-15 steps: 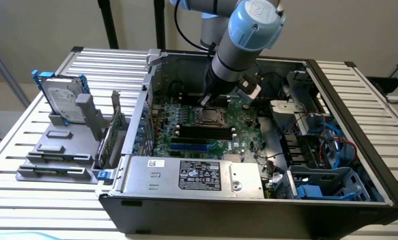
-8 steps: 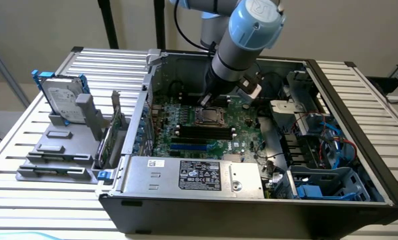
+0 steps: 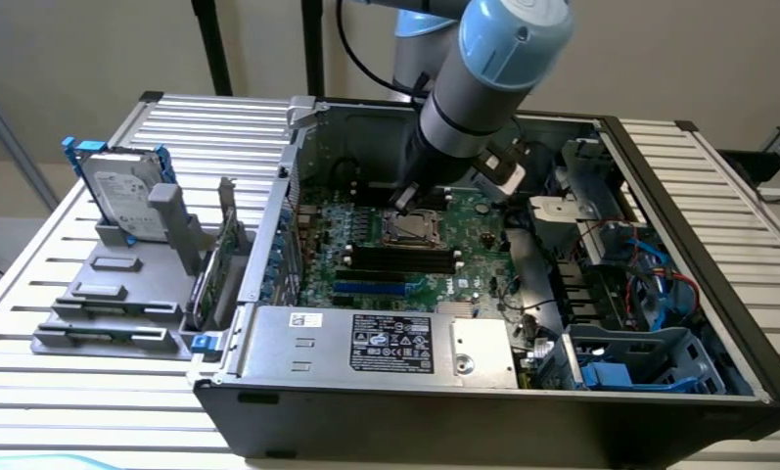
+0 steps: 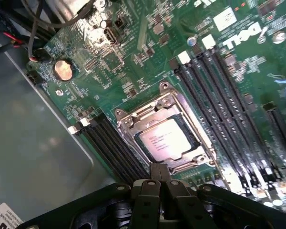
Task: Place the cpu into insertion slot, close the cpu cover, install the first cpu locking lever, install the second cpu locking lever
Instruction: 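Install the second cpu locking lever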
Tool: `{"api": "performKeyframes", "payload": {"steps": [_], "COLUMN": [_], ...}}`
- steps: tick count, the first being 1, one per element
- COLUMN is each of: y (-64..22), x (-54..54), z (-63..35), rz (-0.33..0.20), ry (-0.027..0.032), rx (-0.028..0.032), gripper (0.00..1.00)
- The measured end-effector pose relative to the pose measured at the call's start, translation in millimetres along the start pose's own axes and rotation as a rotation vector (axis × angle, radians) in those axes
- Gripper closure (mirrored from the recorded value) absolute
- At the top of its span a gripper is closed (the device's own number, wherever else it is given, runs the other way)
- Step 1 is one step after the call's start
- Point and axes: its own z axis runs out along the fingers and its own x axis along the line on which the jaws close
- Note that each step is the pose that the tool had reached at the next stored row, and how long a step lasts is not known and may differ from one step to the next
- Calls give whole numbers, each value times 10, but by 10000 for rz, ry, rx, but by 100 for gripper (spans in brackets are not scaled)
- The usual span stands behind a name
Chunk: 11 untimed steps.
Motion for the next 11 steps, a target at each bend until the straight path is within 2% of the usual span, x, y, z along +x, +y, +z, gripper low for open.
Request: {"api": "performKeyframes", "payload": {"steps": [5, 11], "y": [44, 64], "x": [-123, -303], "z": [-157, -224], "rz": [-1, -1], "ry": [0, 1], "rx": [1, 0], "gripper": [89, 89]}}
